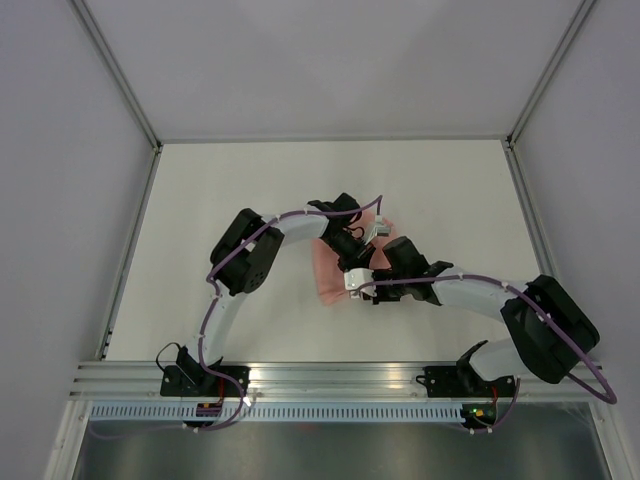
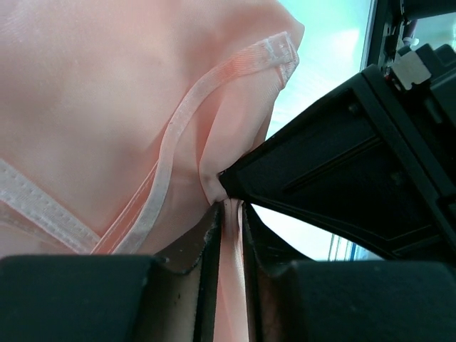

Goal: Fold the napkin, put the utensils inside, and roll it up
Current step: Roll the napkin with the utensil

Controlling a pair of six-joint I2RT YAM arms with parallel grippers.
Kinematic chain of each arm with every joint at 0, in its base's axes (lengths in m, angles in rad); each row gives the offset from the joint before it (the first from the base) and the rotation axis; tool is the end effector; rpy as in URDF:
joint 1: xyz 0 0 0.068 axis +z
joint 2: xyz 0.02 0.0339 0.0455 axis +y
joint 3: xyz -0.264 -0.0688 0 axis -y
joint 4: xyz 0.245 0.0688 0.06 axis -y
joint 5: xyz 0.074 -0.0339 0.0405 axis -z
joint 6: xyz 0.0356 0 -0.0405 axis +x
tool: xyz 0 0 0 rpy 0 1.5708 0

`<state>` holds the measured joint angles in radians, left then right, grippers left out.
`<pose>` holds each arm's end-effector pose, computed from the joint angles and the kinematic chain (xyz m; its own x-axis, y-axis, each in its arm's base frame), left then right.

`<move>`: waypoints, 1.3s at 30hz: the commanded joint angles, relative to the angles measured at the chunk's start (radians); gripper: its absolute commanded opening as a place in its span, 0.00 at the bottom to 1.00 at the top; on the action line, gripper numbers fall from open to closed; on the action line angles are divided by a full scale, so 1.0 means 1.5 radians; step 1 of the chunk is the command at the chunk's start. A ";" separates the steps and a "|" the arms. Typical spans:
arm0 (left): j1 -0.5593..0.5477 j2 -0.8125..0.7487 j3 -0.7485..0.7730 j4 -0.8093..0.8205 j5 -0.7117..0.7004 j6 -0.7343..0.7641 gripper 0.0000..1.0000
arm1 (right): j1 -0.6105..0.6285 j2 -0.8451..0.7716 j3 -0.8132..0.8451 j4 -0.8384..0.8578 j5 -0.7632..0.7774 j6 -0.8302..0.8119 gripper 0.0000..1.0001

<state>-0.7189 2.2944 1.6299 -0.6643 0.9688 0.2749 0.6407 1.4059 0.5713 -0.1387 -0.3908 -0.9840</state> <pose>0.3172 -0.3166 0.1161 -0.5616 0.6957 -0.4479 0.7003 0.1114 -0.7051 0.1889 0.1578 0.1443 0.2363 -0.7842 -0.5737 -0.9531 -0.0720 -0.2941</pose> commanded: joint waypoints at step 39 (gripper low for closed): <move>-0.181 -0.555 -0.675 0.883 -0.757 0.029 0.24 | -0.194 0.539 0.509 -0.707 -0.253 -0.172 0.11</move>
<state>-0.9234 1.4685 0.6407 0.4946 -0.0292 0.1028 0.3511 2.1582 1.3273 -1.2552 -0.8898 -1.1820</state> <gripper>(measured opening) 0.236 0.207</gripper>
